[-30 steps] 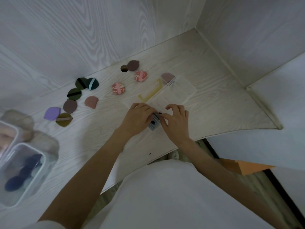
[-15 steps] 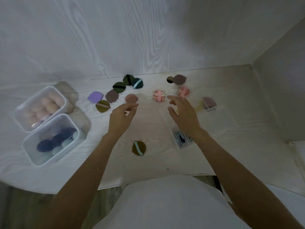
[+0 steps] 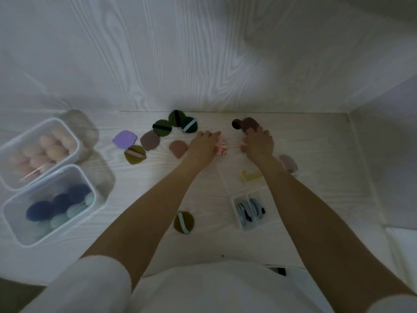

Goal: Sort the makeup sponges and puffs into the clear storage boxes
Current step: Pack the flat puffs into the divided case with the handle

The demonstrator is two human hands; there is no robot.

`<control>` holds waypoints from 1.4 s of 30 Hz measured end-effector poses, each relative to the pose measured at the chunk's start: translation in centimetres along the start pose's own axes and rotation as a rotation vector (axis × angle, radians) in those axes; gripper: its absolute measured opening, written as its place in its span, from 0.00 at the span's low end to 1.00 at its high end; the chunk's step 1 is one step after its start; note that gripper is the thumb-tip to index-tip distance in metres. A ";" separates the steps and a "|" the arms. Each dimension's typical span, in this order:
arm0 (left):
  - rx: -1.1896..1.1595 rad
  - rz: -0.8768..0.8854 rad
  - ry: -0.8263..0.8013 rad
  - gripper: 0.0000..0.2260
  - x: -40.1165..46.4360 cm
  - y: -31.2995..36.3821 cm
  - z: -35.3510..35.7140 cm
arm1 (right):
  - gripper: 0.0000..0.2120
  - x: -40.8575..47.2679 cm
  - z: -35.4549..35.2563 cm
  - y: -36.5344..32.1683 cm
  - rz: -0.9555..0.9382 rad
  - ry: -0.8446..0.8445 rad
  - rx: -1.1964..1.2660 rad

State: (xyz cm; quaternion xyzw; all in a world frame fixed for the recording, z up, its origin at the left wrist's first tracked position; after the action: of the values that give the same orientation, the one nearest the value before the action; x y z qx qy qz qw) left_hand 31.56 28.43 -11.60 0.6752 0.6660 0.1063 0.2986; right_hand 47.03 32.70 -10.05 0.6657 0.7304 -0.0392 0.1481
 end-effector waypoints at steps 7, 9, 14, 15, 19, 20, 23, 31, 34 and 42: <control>-0.147 0.029 0.171 0.10 -1.4 0.4 -1.2 | 0.10 -9.1 -4.3 4.0 0.045 0.395 0.728; -0.219 0.171 0.300 0.07 -3.4 2.3 -2.8 | 0.07 -13.2 -4.1 6.3 0.123 0.418 0.849; -0.295 0.633 0.286 0.07 -9.7 11.4 -3.1 | 0.06 -21.4 -1.0 12.1 0.402 0.405 0.988; -0.258 0.688 0.227 0.06 -10.2 12.7 -2.1 | 0.06 -22.0 -0.2 12.9 0.429 0.406 0.986; -0.043 0.852 0.039 0.05 -11.1 15.9 2.9 | 0.05 -24.6 1.4 15.2 0.514 0.454 0.992; -0.002 0.867 0.012 0.06 -11.0 16.0 3.8 | 0.05 -25.0 1.4 15.2 0.512 0.466 0.990; 0.222 0.909 -0.075 0.08 -10.5 16.2 6.3 | 0.04 -25.6 1.4 15.0 0.505 0.489 0.995; 0.352 0.893 -0.198 0.09 -10.6 13.9 7.2 | 0.07 -24.3 1.4 11.7 0.389 0.467 0.937; 0.312 0.922 -0.169 0.07 -10.9 14.0 6.8 | 0.13 -23.0 1.5 10.0 0.343 0.521 0.763; 0.179 0.927 -0.009 0.12 -11.4 13.3 6.4 | 0.06 -21.2 3.9 8.3 0.318 0.452 0.449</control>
State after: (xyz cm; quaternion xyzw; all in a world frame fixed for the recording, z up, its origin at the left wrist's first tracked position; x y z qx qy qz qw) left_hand 45.10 16.69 -6.57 0.9249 0.2997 0.1675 0.1634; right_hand 57.31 12.26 -6.87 0.7789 0.6050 -0.0268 -0.1629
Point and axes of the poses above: each hand's wrist, its own x-axis towards the middle knuckle, its own z-axis out of the palm, y = z × x, the point moved 6 cm from there along x, towards the middle knuckle, and after that the axes turned 8 degrees about -x, right-handed, at the moved point
